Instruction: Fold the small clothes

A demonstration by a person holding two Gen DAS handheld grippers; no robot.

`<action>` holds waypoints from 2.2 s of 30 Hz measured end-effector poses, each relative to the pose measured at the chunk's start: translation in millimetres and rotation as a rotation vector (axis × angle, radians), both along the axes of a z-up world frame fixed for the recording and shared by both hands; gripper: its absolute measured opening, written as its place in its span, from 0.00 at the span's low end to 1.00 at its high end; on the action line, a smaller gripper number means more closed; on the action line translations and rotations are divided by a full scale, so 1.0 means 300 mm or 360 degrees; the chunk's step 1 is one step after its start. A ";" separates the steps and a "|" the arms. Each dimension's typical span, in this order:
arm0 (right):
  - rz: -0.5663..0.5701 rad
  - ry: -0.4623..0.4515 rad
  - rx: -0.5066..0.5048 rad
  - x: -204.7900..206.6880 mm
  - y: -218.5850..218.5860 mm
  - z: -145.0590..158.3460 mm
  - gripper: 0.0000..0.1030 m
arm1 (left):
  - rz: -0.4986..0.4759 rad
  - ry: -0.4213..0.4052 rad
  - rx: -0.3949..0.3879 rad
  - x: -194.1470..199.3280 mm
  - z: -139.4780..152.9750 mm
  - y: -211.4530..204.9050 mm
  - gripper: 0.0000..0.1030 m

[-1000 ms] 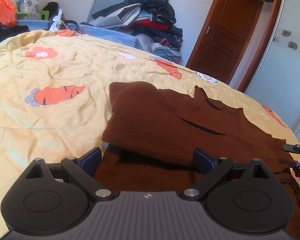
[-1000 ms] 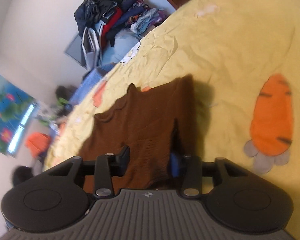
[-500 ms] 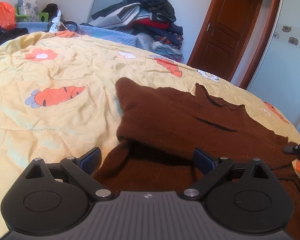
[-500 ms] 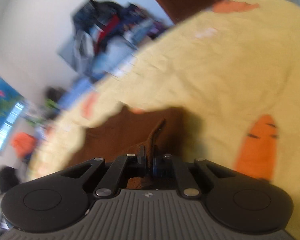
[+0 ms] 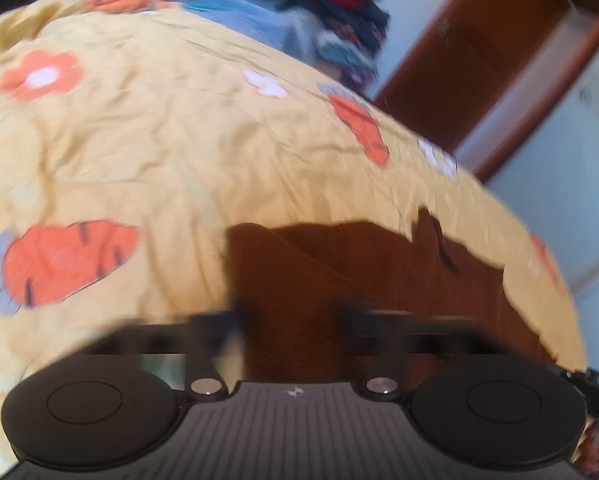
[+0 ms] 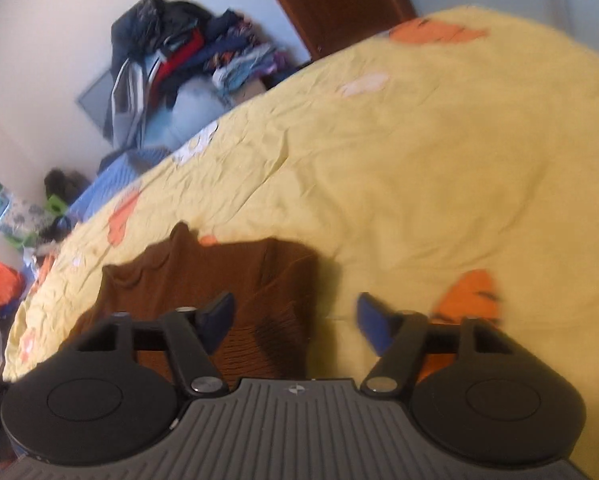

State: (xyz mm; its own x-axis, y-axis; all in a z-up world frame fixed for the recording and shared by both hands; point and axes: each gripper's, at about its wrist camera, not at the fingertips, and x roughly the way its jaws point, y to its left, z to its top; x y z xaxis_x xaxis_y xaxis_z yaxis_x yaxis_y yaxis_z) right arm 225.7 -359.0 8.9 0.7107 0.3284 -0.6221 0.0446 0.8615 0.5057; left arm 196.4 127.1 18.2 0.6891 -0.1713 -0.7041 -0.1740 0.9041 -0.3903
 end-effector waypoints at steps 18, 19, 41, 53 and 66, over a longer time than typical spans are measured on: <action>0.0215 -0.0103 -0.0112 -0.288 0.063 0.006 0.73 | -0.0111 -0.0245 0.0348 -0.388 0.008 -0.055 0.84; 0.0253 -0.0073 -0.0154 -0.306 0.082 -0.009 0.66 | -0.0128 -0.0202 0.0346 -0.393 -0.015 -0.069 0.80; 0.0329 0.0077 0.0287 -0.578 -0.031 -0.058 0.39 | -0.0219 -0.0036 0.0040 -0.553 -0.024 -0.025 0.58; 0.0150 0.0181 0.0390 -0.599 -0.167 -0.103 0.21 | -0.0186 0.0103 -0.0052 -0.602 -0.025 0.025 0.12; 0.0433 0.0308 0.0529 -0.798 -0.083 -0.122 0.10 | -0.0318 0.0171 -0.0223 -0.769 -0.047 0.011 0.07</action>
State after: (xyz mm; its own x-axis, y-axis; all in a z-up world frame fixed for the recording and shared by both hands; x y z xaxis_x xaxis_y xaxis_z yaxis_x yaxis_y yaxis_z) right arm -13.7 -383.9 -27.5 0.4524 0.6906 -0.5643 -0.0399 0.6478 0.7608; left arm -34.2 130.4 4.1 0.5543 -0.3974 -0.7313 -0.0449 0.8631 -0.5031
